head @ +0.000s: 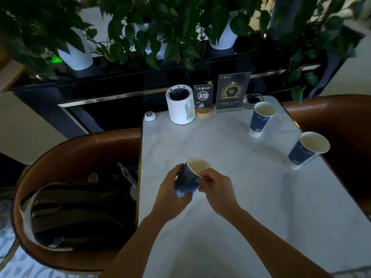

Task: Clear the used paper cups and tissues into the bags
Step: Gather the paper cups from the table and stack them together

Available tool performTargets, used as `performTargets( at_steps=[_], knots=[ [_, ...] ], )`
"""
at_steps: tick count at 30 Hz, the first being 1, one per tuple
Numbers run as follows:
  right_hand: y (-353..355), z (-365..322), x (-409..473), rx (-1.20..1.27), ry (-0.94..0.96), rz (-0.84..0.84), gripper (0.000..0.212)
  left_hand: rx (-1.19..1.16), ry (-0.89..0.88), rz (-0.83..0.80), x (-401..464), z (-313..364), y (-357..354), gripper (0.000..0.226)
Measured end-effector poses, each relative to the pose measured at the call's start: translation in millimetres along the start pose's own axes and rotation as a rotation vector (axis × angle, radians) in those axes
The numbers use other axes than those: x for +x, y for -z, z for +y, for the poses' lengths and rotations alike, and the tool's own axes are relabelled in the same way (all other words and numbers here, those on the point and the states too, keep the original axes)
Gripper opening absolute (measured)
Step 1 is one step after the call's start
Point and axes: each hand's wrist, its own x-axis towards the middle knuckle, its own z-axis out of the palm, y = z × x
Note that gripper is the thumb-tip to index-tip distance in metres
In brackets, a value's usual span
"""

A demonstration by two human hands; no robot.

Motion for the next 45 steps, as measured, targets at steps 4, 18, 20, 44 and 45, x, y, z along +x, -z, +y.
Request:
performTargets(
  at_steps=[4, 18, 20, 44, 45],
  knots=[
    [14, -4, -8, 0.078, -0.071, 0.067, 0.031, 0.028, -0.074, -0.042, 7, 10, -16, 0.082],
    [57, 13, -3, 0.034, -0.061, 0.161, 0.02, 0.041, -0.069, -0.119, 34, 40, -62, 0.077],
    [61, 16, -3, 0.034, -0.063, 0.166, 0.02, 0.044, -0.065, -0.136, 38, 42, -66, 0.078],
    [250, 101, 66, -0.438, -0.17, 0.553, 0.032, -0.006, -0.116, -0.217, 71, 67, -118, 0.073],
    [260, 108, 72, -0.515, -0.169, 0.511, 0.037, -0.009, -0.117, -0.218, 71, 67, -120, 0.073]
  ],
)
